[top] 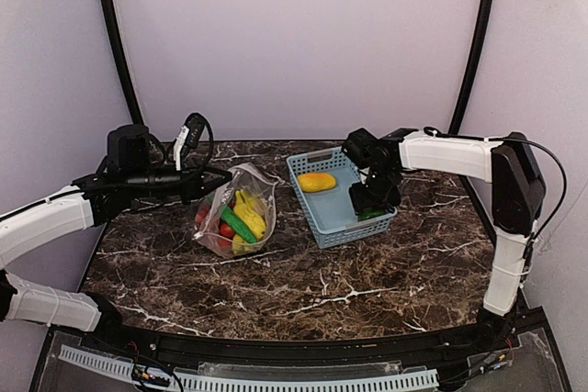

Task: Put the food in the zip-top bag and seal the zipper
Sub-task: Pick up the fake vegetable from the bin.

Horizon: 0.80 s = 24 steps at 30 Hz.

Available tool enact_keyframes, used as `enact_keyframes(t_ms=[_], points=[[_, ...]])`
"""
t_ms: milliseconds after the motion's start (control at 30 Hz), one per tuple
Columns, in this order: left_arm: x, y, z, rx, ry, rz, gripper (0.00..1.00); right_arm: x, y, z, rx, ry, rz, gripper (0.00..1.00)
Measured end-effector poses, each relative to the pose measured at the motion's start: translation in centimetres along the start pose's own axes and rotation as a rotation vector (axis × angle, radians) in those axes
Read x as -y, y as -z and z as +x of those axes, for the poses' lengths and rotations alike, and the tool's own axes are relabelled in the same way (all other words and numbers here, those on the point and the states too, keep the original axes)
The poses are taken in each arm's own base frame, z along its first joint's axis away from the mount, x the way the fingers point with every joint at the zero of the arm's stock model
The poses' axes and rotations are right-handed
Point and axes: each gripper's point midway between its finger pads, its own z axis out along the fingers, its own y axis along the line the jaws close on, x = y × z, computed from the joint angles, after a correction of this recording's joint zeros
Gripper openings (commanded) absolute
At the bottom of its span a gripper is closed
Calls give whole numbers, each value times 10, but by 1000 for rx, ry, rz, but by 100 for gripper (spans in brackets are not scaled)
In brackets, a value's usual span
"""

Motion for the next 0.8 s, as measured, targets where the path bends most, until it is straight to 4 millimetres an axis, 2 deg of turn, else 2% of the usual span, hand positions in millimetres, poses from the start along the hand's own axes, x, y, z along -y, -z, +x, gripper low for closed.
enact_keyframes(t_ms=[100, 267, 567, 800], points=[[-1, 0, 0, 0, -2, -3, 1, -2, -8, 1, -10, 2, 5, 67], [-1, 0, 1, -3, -5, -7, 1, -4, -7, -1, 0, 0, -2, 67], [-2, 0, 3, -11, -2, -8, 1, -11, -14, 2, -10, 20, 2, 73], [-1, 1, 3, -11, -2, -9, 1, -12, -17, 1, -14, 21, 7, 73]])
